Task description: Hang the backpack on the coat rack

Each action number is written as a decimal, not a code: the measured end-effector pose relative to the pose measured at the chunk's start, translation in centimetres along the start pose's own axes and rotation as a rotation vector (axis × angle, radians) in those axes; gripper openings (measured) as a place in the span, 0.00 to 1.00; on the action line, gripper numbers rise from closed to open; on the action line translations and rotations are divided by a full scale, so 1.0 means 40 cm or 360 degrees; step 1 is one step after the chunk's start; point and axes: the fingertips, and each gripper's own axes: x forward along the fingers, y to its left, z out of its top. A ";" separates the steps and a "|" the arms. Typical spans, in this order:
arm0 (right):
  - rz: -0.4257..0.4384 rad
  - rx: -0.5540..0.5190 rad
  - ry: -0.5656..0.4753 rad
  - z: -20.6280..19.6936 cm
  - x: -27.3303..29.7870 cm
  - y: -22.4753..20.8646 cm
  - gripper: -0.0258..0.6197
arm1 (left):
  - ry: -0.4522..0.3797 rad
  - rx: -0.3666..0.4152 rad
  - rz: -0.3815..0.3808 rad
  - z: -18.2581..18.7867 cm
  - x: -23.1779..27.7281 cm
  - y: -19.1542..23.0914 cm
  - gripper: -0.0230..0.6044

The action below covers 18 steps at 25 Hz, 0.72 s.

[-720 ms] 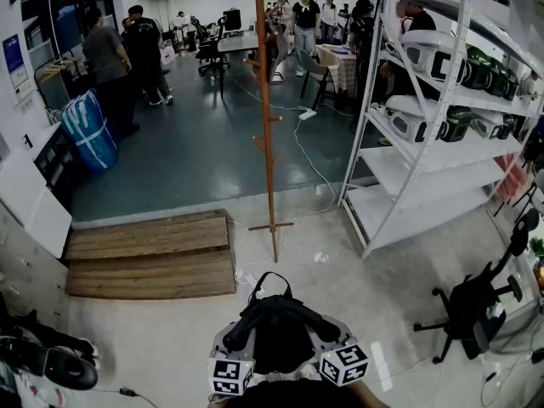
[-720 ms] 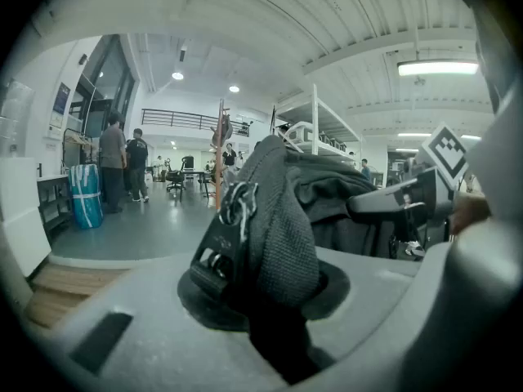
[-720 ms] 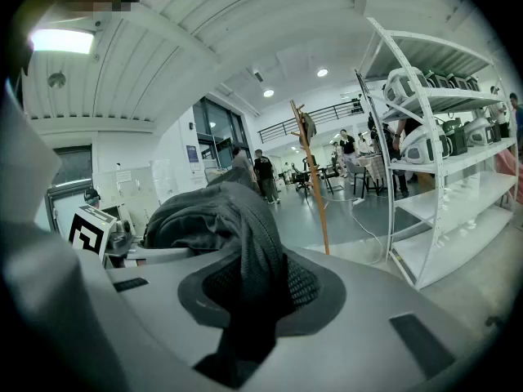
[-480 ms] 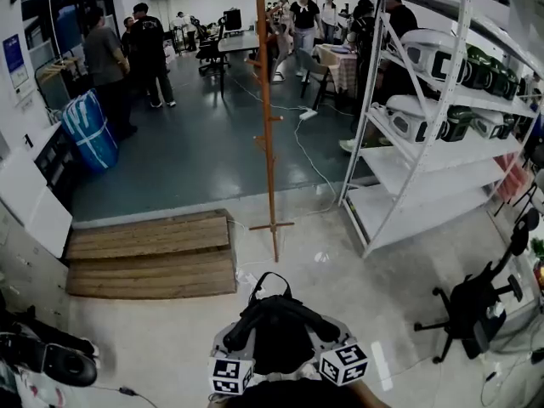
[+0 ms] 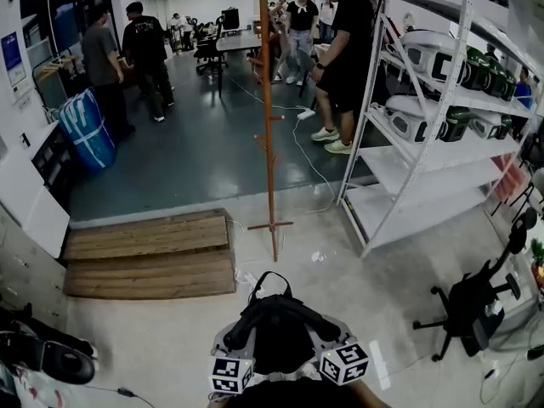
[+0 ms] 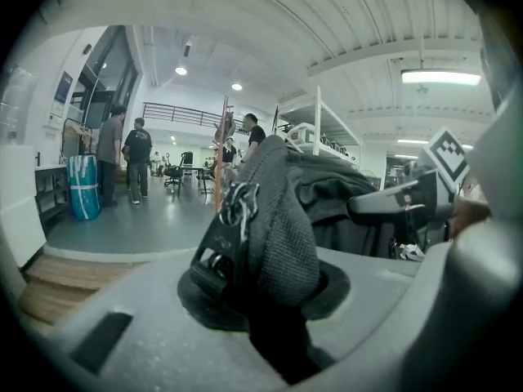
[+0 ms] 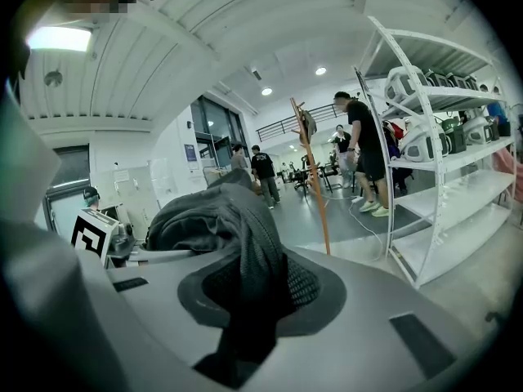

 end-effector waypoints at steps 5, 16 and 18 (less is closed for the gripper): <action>-0.0025 -0.0004 -0.0003 -0.002 0.022 0.035 0.15 | 0.0004 -0.0007 -0.0032 -0.005 -0.014 0.037 0.21; -0.0090 0.0072 -0.0034 -0.040 0.099 0.131 0.15 | 0.0036 0.0005 -0.0084 -0.033 -0.048 0.154 0.21; -0.0086 0.0085 -0.0023 -0.047 0.108 0.144 0.15 | 0.0048 0.0005 -0.0076 -0.040 -0.056 0.169 0.21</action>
